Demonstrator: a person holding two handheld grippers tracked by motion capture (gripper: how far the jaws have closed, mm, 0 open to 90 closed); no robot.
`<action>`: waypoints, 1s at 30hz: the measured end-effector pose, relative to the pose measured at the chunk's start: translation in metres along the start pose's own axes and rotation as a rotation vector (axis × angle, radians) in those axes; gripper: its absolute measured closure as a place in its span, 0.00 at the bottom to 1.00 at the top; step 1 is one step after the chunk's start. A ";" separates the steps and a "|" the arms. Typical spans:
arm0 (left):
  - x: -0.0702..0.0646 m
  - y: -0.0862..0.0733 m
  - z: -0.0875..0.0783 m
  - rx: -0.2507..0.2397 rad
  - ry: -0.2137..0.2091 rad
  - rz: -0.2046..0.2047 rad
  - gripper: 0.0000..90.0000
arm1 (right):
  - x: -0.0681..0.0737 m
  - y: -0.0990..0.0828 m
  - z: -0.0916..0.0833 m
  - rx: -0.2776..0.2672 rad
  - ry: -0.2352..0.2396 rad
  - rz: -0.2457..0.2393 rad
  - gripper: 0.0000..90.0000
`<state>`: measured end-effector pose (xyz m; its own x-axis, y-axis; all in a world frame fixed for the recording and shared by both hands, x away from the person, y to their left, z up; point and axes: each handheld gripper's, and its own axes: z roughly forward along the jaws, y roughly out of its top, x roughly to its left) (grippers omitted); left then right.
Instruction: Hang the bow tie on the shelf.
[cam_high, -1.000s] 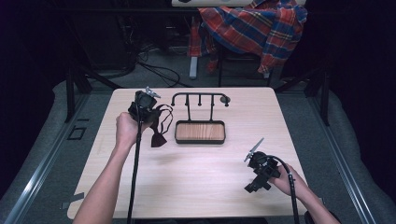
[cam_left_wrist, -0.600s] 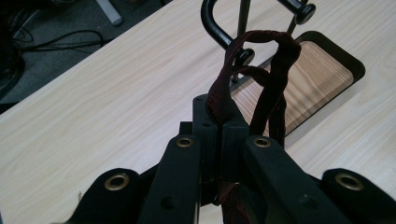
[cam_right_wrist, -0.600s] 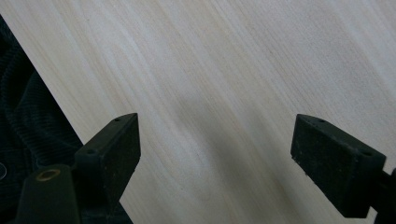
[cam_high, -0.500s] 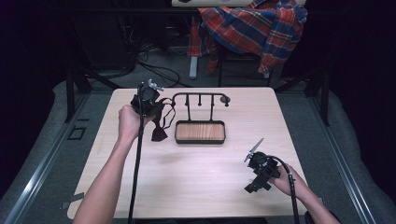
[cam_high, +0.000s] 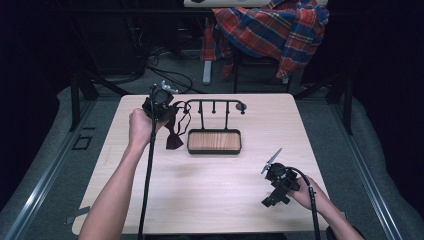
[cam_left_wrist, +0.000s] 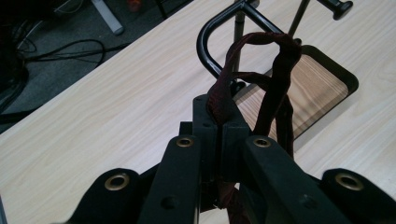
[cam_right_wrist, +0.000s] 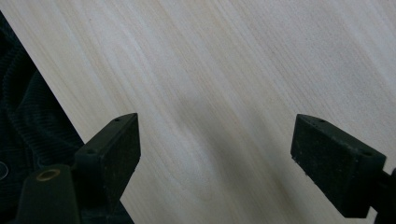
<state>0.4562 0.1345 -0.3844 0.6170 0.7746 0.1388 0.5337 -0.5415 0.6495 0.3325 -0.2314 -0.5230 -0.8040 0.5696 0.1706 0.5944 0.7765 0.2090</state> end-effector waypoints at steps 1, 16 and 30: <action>0.000 0.002 0.002 0.001 0.002 0.001 0.98 | 0.000 0.000 0.000 0.001 0.000 0.002 0.18; 0.007 0.014 0.032 0.052 0.034 -0.011 0.98 | -0.001 0.000 0.000 0.011 -0.006 -0.009 0.18; 0.014 0.003 0.054 0.101 0.048 -0.037 0.96 | 0.000 0.000 0.001 0.019 -0.006 -0.012 0.18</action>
<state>0.4977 0.1265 -0.4213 0.5690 0.8080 0.1530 0.6128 -0.5407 0.5763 0.3327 -0.2309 -0.5239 -0.8113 0.5616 0.1624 0.5843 0.7884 0.1924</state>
